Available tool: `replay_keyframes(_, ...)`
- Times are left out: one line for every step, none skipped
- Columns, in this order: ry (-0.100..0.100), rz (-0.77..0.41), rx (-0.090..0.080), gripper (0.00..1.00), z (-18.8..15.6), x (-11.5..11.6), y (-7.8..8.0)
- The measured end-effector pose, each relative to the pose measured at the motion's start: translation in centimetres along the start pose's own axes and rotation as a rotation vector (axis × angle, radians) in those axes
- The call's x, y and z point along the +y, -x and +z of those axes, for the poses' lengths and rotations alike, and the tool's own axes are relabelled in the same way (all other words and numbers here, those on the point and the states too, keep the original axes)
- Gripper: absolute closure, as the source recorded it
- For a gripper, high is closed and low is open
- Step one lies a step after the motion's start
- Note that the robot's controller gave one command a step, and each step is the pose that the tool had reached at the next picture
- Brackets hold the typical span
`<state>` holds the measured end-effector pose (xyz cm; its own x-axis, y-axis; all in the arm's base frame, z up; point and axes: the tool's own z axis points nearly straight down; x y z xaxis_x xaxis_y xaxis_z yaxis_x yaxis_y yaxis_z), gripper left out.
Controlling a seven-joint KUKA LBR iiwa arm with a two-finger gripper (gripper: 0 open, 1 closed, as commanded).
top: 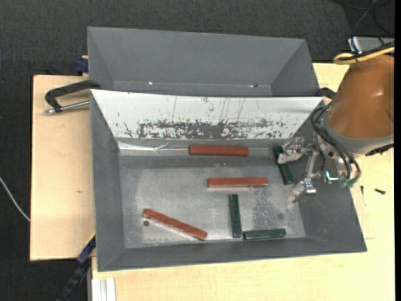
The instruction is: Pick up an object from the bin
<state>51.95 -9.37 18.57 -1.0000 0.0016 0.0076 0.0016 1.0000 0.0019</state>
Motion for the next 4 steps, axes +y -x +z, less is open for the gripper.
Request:
replay_keyframes(-0.001, -0.002, -0.007, 0.00, -0.4, 0.1, 0.1)
replay_keyframes(-0.002, -0.086, -0.012, 0.00, 4.9, 3.8, 2.3)
replay_keyframes(0.000, -0.034, -0.015, 0.00, 3.6, 11.1, 4.5)
replay_keyframes(-0.002, -0.183, -0.016, 0.00, 5.5, 7.4, 5.7)
